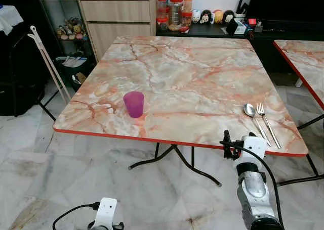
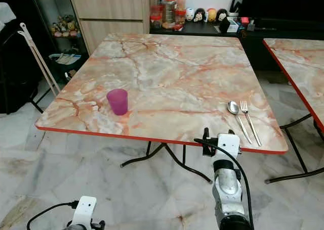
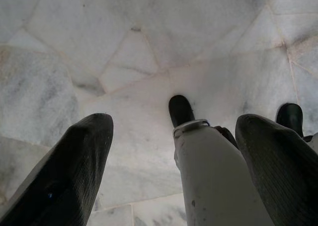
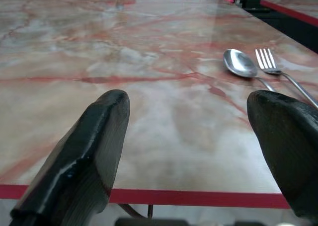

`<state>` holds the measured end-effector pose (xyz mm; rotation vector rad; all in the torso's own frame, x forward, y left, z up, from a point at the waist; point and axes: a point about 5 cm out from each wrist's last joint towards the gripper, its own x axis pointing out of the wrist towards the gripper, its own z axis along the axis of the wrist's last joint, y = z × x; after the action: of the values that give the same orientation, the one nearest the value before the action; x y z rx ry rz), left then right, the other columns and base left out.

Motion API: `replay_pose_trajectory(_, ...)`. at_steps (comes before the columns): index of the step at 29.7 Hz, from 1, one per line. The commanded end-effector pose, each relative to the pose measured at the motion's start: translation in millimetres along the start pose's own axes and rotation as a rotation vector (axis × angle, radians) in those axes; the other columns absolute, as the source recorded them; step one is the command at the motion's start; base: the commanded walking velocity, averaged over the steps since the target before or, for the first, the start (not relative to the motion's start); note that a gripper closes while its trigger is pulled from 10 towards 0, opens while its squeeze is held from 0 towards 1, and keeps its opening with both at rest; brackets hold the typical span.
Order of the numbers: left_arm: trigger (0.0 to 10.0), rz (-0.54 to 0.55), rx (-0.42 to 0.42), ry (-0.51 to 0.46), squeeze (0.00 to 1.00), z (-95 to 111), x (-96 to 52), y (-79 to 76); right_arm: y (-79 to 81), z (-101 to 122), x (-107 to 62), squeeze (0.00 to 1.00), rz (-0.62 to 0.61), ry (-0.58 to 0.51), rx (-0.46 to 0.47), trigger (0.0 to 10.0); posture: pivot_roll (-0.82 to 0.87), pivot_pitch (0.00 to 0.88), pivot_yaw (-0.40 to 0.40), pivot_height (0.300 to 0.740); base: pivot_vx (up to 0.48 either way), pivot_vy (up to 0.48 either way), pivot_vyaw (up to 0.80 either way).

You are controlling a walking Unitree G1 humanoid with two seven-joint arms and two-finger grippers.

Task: Setting the table

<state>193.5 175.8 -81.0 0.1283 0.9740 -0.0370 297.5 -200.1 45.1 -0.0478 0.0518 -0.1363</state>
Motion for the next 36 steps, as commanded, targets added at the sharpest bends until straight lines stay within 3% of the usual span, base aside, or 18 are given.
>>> replay_pose_trajectory(1,10.0,0.011,0.005,-0.012,0.00,5,0.6,0.2,9.6,-1,4.6,0.00,0.033,0.040,-0.002,10.0,-0.06,0.000,0.019,0.740,0.000,0.000,0.00)
replay_pose_trajectory(8,10.0,0.010,0.008,-0.022,0.00,5,0.7,-2.7,38.0,10,15.1,0.00,0.114,0.022,0.015,10.0,-0.05,0.000,0.011,0.740,0.000,0.000,0.00)
replay_pose_trajectory(36,10.0,0.040,-0.013,-0.036,0.00,7,0.4,2.7,41.5,10,15.9,0.00,0.108,0.016,0.056,10.0,-0.04,0.000,0.000,0.740,0.000,0.000,-0.05)
